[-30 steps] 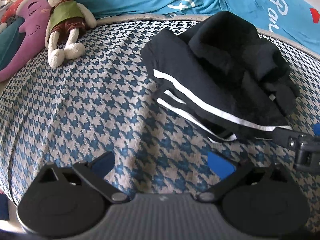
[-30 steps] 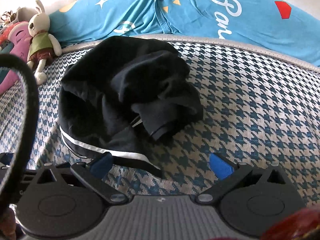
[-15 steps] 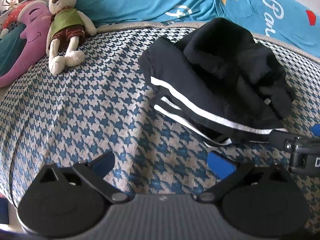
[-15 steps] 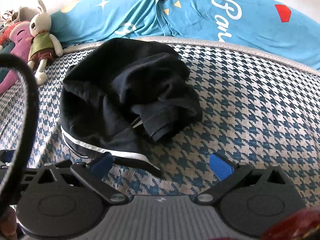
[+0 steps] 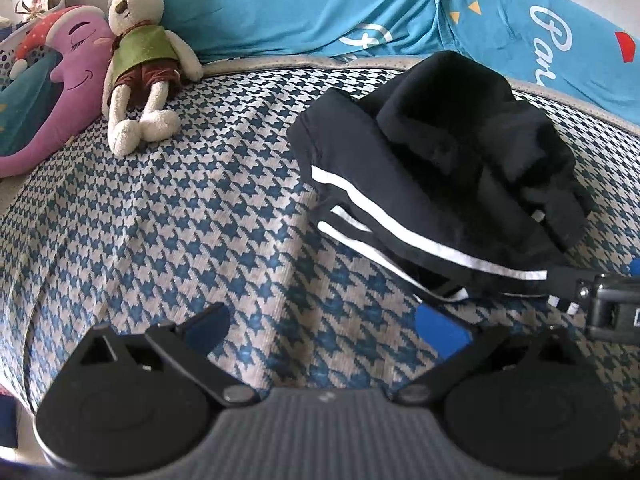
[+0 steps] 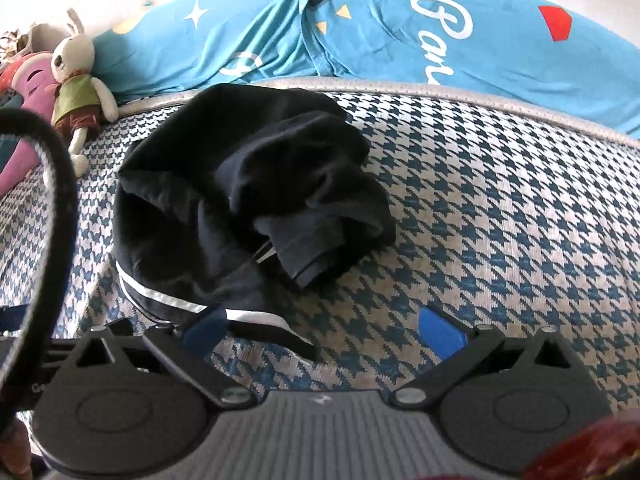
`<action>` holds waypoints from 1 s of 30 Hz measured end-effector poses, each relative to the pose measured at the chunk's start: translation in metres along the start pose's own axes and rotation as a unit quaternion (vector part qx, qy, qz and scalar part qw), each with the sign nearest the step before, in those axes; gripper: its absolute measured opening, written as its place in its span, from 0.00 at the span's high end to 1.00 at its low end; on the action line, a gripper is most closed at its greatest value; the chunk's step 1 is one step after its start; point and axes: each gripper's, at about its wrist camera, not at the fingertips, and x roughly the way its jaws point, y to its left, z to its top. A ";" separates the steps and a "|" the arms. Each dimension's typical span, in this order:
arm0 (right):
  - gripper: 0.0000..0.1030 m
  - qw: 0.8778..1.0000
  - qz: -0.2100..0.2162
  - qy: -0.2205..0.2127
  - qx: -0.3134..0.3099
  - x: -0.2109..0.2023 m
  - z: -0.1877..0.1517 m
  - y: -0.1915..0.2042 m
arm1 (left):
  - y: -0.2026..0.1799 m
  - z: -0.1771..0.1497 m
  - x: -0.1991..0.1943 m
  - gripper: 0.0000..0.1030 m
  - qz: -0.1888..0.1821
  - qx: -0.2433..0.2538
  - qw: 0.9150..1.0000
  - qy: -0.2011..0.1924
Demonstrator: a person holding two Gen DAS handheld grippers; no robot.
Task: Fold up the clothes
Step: 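Move the open right tool onto the garment's white-striped edge, then close the right tool on the striped edge of the black garment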
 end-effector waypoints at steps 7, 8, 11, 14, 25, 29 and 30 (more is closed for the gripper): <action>0.00 1.000 0.002 0.000 0.005 0.000 0.000 -0.001 | 0.000 -0.001 0.001 0.00 0.003 0.001 1.000 0.003; 0.00 1.000 0.002 -0.001 0.004 0.000 0.000 -0.001 | 0.000 -0.001 0.001 0.00 0.003 0.001 1.000 0.003; 0.04 1.000 0.007 -0.005 0.001 -0.002 0.000 0.000 | 0.001 0.000 0.001 0.00 0.002 0.000 1.000 0.003; 0.04 1.000 0.007 -0.012 -0.005 -0.004 0.000 0.001 | 0.003 0.000 -0.001 0.00 -0.001 -0.002 1.000 -0.001; 0.19 0.999 0.010 -0.029 -0.010 -0.008 0.001 0.000 | 0.010 0.002 -0.005 0.00 0.003 -0.018 1.000 -0.007; 0.36 0.999 0.021 -0.036 -0.009 -0.009 0.005 0.002 | 0.018 0.007 -0.008 0.00 0.011 -0.028 0.999 -0.020; 0.43 0.999 0.026 -0.040 -0.008 -0.009 0.006 0.002 | 0.019 0.008 -0.008 0.00 0.013 -0.030 0.999 -0.023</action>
